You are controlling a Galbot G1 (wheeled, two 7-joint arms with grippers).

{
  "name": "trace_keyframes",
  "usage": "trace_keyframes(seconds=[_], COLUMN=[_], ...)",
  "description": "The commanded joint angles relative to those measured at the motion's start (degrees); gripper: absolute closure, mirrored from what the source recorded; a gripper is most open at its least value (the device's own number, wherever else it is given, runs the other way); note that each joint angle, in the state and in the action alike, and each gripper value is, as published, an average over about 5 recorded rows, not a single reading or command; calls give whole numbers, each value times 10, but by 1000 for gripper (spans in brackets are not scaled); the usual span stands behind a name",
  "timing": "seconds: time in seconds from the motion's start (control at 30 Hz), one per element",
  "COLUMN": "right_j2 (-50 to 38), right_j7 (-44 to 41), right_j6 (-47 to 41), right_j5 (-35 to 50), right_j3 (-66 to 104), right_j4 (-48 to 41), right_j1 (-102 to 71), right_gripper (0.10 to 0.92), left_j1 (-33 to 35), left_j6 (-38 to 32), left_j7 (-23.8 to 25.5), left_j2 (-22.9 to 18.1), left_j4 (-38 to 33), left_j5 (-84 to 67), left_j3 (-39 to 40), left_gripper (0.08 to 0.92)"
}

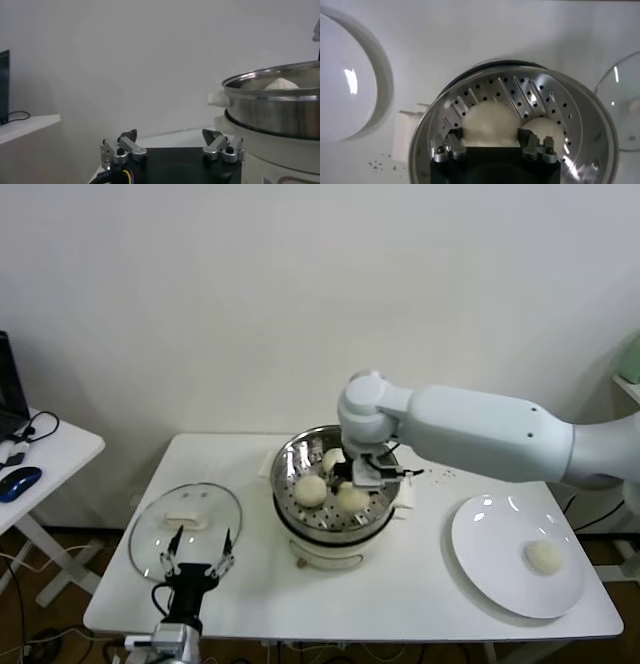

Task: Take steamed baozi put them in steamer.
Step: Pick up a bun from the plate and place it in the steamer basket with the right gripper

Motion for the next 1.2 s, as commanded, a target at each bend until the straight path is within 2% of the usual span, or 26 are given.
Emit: trace_keyframes(seconds=[0.03,0.67,1.07,1.2], right_j2=[39,37,32,32], right_j7=[1,4,12,16], right_j6=[26,50,50,50], right_j5=[-13,-21,-20,-18], right_j3=[-21,-23,-27,-27], right_j4=[-24,-25,-29,-30], right_j1=[-14,-24,-25,-25], right_gripper=[321,318,292,247], left_j1=[0,-10,-14,-14], left_j6=[-1,3,5,4], left_j7=[-1,-3,-3,-3], left_j2=[2,0,-2,-3], left_j4=[5,16,17,18], left_j5=[-1,-1,-2,-2], left_j3=[0,5,4,4], left_gripper=[177,177,177,177])
